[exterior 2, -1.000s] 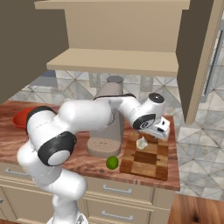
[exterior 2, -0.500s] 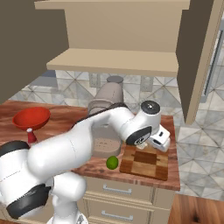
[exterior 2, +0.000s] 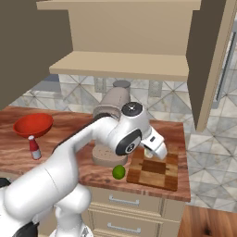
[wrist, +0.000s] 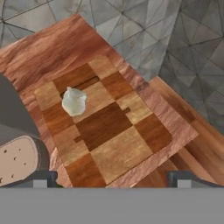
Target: Open the cabinet. Place the bowl and condiment on the counter. Then place the lime and garlic on the cutting board.
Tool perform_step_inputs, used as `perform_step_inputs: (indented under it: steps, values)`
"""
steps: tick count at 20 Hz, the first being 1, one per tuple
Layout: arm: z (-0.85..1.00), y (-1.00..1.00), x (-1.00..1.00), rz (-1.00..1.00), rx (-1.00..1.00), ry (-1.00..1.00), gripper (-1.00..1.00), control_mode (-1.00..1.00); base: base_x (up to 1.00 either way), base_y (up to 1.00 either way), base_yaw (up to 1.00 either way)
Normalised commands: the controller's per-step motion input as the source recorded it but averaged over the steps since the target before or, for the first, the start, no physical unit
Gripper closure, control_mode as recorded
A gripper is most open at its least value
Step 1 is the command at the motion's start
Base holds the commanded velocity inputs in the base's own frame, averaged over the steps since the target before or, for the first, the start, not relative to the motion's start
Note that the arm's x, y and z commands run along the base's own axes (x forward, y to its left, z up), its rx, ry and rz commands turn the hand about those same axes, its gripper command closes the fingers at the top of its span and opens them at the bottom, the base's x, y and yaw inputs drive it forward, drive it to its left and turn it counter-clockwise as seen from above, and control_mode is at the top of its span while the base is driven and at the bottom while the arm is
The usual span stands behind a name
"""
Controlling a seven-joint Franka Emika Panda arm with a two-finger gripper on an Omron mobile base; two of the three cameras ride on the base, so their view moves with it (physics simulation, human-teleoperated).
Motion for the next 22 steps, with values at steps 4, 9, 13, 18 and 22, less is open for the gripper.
perform_step_inputs:
  steps: [4, 9, 13, 18, 22]
  values:
    - [0.0, 0.08, -0.09, 0.02, -0.01, -0.03, -1.0, -1.0, 0.0, 0.0, 0.0]
    - [0.0, 0.24, 0.06, 0.25, 0.0, 0.09, -1.0, -1.0, 0.0, 0.0, 0.0]
    - [0.0, 0.09, -0.28, 0.1, 0.0, 0.0, -1.0, -1.0, 0.0, 0.0, 0.0]
    - [0.0, 0.25, -0.11, 0.15, -0.01, 0.01, -1.0, -1.0, 0.0, 0.0, 0.0]
    - [0.0, 0.35, 0.0, 0.13, 0.0, 0.1, -1.0, -1.0, 0.0, 0.0, 0.0]
